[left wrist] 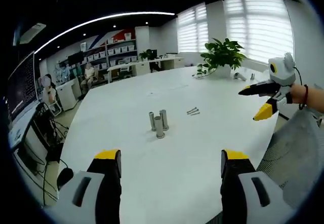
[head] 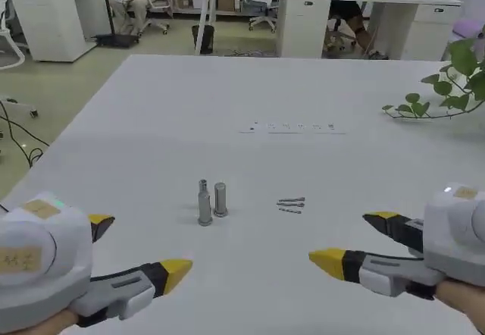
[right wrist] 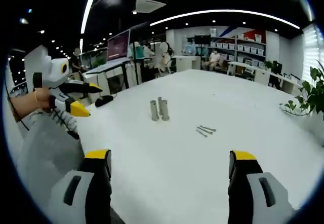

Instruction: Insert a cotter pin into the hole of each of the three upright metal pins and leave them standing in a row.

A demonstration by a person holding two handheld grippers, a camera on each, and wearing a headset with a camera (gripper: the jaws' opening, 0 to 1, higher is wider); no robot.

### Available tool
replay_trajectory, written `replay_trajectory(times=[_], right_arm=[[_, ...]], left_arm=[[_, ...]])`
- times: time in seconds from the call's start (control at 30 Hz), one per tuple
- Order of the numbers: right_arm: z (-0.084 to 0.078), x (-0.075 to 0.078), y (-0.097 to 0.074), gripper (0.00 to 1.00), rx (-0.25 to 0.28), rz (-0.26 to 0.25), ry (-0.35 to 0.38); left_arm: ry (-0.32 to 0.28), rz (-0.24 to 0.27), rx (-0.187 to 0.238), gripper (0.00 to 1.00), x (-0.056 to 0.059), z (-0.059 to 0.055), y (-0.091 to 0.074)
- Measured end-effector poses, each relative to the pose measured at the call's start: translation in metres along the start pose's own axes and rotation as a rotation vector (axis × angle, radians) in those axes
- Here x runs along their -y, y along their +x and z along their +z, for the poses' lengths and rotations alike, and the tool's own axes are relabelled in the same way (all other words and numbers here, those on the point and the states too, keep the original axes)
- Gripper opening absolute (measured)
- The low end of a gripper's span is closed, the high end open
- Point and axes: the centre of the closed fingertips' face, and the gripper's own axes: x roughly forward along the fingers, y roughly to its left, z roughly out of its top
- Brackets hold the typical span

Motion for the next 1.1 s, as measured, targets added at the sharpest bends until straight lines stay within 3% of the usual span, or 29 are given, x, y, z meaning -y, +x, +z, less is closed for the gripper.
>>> replay_trajectory(times=[1.1], right_arm=[[-0.0024,0.0035,-0.0003,0.68,-0.002,-0.025,0.015]], left_arm=[[0.003,0.007,0.009,0.75,-0.0011,0.0009,-0.0026]])
